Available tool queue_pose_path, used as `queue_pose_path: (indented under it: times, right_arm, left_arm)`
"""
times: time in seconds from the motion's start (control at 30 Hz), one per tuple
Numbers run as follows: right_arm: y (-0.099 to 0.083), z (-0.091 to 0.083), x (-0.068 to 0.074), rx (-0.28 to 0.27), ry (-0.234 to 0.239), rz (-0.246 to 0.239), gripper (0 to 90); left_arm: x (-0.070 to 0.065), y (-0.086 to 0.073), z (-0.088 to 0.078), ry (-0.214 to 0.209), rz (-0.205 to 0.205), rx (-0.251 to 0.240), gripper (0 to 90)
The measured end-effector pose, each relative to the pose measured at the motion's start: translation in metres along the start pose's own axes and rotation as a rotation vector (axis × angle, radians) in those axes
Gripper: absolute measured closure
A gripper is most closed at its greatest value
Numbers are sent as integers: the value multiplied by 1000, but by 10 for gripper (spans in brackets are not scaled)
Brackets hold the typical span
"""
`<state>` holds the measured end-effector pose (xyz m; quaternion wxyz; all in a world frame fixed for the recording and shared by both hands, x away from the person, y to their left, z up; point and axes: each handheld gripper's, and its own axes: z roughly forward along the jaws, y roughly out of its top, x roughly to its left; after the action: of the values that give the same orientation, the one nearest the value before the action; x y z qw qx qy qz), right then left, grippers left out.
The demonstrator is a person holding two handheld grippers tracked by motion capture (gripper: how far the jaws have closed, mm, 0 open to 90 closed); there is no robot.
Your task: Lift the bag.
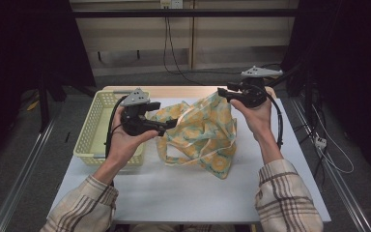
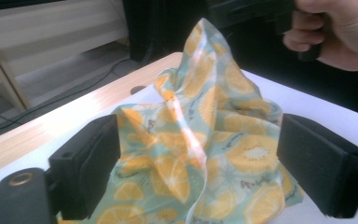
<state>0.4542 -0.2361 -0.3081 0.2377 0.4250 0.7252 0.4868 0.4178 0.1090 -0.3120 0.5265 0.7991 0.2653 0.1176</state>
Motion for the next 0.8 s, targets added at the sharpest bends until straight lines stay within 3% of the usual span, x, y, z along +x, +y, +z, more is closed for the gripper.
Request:
queue_pose_path:
  times: [0.23,0.37,0.57,0.8]
  right_arm:
    - [-7,-17,-2,-5,-7,3,427]
    - [-15,-24,4,-2,9,8,385]
    - [-29,-32,15,13,19,7,297]
    - [-49,-44,26,25,12,17,204]
  left_arm:
    - [1,-4,-4,13,-2,6,70]
    - [0,-8,-8,8,21,14,48]
    - [-2,-15,-16,37,21,19,47]
    - [-2,-34,-27,59,18,32,58]
